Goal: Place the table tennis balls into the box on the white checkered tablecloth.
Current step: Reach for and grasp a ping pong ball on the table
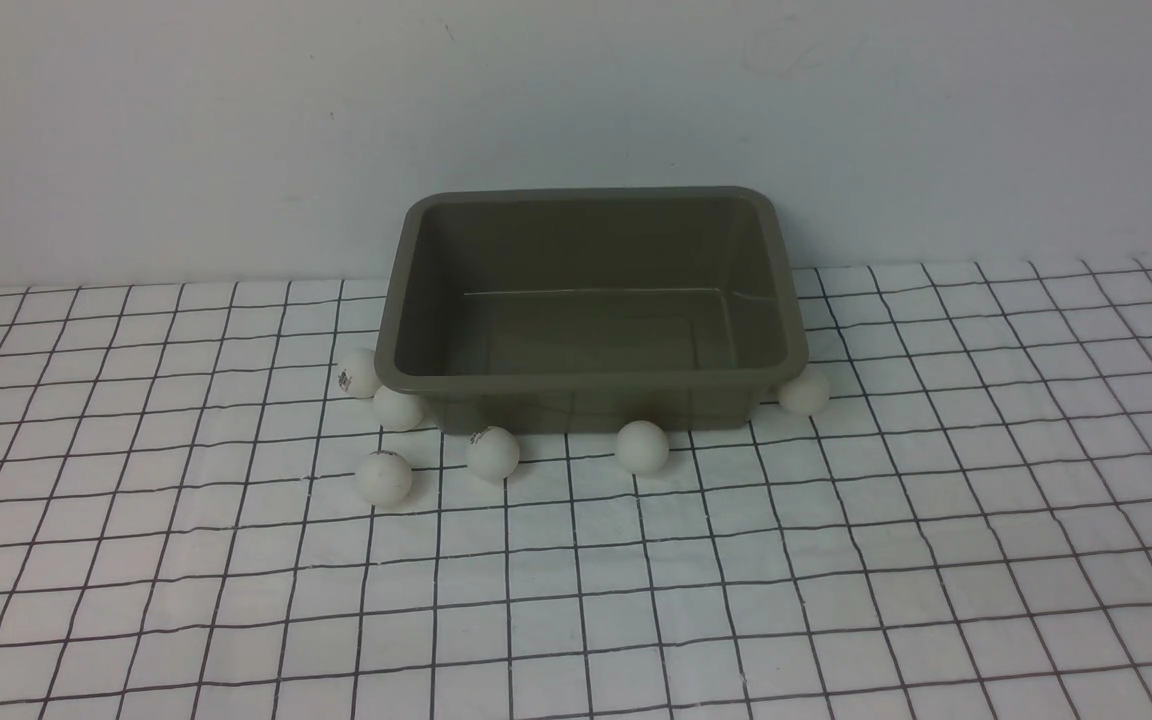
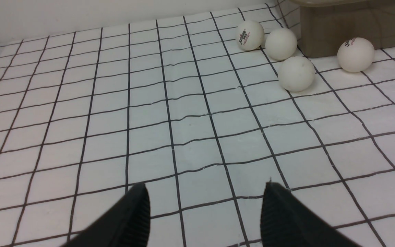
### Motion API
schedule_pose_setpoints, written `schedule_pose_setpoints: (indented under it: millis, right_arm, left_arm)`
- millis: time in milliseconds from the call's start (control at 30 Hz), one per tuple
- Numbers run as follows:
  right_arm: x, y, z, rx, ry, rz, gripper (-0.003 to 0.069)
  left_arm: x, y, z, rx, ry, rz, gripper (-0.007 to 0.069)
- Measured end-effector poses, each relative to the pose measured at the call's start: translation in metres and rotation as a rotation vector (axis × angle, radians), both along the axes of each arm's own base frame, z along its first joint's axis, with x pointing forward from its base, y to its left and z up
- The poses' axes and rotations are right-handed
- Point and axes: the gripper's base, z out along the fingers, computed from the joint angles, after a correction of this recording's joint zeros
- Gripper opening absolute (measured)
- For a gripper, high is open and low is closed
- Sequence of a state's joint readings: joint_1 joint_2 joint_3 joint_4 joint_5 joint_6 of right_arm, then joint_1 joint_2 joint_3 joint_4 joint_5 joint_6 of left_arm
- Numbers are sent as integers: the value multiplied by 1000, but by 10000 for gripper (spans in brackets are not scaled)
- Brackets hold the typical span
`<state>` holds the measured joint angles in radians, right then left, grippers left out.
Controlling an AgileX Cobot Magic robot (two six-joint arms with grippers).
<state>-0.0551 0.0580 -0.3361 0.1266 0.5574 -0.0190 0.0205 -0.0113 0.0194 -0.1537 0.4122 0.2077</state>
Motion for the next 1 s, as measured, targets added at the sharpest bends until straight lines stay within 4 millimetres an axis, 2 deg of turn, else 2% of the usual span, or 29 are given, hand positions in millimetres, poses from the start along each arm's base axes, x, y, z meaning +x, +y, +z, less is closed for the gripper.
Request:
schedule_pose_setpoints:
  millis: [200,567,600,767,900,1000]
  right_arm:
    - [0,0,0,1,3,1,390]
    - [0,0,-2,1,26,3,390]
    - [0,0,-3,1,35,4,390]
    - [0,0,-4,1,41,4,390]
    - [0,0,-4,1,41,4,390]
    - [0,0,-4,0,41,5,390]
  left_arm:
    - [0,-1,0,-25,-5,0,395]
    - [1,-14,7,-529,-39,-4,395]
    - [2,-15,10,-624,-56,-2,395]
    - [3,-15,17,-779,-109,13,395]
    - [3,-15,19,-727,-136,-8,395]
    - [-3,-23,37,-587,-133,-133,395]
